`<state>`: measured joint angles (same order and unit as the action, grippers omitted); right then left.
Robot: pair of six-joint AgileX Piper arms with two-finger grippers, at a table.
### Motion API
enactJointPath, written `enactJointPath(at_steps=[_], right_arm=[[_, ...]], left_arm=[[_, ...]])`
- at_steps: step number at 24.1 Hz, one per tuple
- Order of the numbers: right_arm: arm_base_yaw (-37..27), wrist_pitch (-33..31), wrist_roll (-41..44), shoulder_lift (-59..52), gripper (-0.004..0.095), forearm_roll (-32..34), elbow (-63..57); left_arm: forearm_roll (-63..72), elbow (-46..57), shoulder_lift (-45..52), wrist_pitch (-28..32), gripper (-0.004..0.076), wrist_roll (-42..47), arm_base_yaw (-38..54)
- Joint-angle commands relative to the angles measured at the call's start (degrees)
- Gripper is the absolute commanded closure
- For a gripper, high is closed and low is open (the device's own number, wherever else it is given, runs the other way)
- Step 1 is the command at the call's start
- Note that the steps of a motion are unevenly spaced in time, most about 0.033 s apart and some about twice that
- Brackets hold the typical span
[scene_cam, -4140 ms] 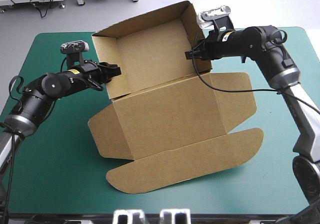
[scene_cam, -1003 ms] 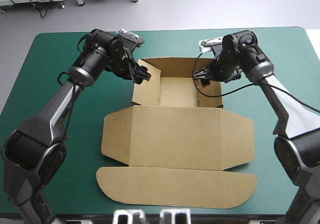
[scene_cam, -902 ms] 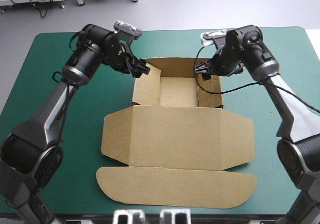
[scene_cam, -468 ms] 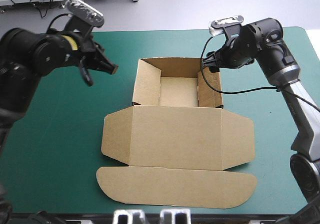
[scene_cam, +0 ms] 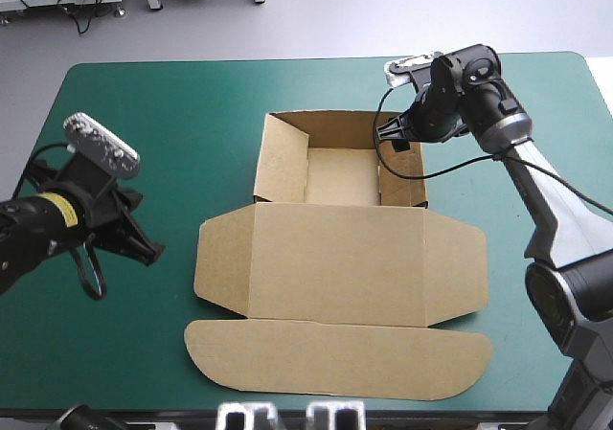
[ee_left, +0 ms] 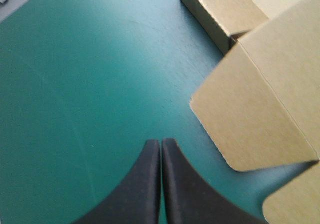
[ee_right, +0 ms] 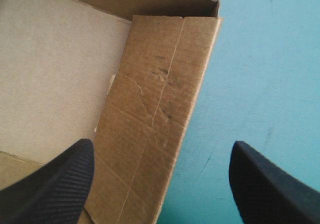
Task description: Fold the box
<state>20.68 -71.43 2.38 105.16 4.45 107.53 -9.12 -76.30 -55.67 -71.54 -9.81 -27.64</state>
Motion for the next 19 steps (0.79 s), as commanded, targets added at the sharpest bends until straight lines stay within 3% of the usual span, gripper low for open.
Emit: enactJointPath(at_steps=[1, 6, 13, 15, 19], right_arm=[[0.0, -0.1, -0.3, -0.3, 0.0208, 0.8, 1.5], [0.0, -0.1, -0.3, 4.1, 0.0208, 0.7, 1.3], [0.0, -0.1, -0.3, 8.5, 0.0274, 0.6, 1.3], [0.0, -0.1, -0.2, 9.5, 0.0412, 0.1, 1.3], [0.0, -0.1, -1.4, 9.6, 0.0833, 0.8, 1.3]], left_arm=[[2.8, 5.2, 5.0, -2.4, 0.0728, 0.7, 0.0], [2.8, 14.0, 10.6, -2.3, 0.0731, 2.1, 0.0], [2.8, 15.7, 13.2, -2.3, 0.0733, 5.0, 0.0], [2.7, 15.7, 13.5, -2.3, 0.0733, 5.0, 0.0], [2.3, 15.7, 13.5, -2.3, 0.0733, 5.0, 0.0]])
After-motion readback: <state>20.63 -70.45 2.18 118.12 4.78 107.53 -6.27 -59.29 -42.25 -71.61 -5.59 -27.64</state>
